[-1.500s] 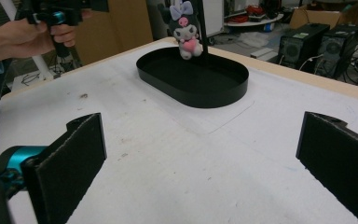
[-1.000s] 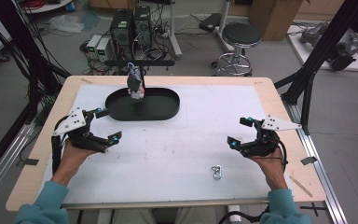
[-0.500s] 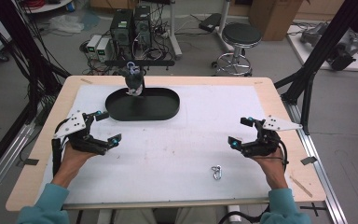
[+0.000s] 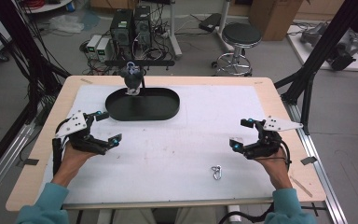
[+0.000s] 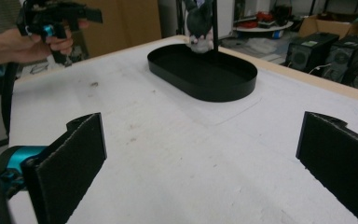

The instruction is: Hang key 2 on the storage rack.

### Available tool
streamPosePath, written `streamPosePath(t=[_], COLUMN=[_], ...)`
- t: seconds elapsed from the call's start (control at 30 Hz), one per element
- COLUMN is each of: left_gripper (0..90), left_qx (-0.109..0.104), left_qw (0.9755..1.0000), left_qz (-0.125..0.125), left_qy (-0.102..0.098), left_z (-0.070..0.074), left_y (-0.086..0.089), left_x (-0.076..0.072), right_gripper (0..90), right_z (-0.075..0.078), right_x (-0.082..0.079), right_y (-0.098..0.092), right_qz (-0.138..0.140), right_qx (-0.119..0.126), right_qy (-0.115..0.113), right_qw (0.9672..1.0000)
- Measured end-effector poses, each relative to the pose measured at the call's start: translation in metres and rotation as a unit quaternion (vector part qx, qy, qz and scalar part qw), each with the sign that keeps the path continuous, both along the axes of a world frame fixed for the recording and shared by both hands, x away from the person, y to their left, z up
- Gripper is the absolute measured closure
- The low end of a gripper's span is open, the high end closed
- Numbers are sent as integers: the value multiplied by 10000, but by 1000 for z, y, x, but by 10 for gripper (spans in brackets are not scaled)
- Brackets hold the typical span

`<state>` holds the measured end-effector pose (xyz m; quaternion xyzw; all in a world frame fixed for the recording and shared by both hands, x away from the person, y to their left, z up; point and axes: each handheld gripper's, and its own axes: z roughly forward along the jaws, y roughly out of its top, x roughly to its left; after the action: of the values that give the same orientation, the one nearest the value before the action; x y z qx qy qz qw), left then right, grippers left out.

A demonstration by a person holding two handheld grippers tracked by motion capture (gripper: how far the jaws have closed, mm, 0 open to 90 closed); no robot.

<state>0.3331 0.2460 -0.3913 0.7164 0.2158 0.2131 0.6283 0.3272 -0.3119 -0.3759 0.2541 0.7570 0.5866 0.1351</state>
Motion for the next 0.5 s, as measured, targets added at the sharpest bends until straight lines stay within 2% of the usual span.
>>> streamPosePath(t=[0.3,0.5], left_gripper=[17,17], left_qx=[-14,9], left_qw=[10000,10000], left_qz=[9,-51], left_qy=[-30,-34], left_z=[0,1], left_y=[-1,-1], left_x=[0,-1], right_gripper=[7,7], right_z=[1,0], right_x=[-3,-7], right_y=[4,13], right_qz=[396,798], right_qx=[-446,-795], right_qy=[97,92], right_qw=[9982,9936])
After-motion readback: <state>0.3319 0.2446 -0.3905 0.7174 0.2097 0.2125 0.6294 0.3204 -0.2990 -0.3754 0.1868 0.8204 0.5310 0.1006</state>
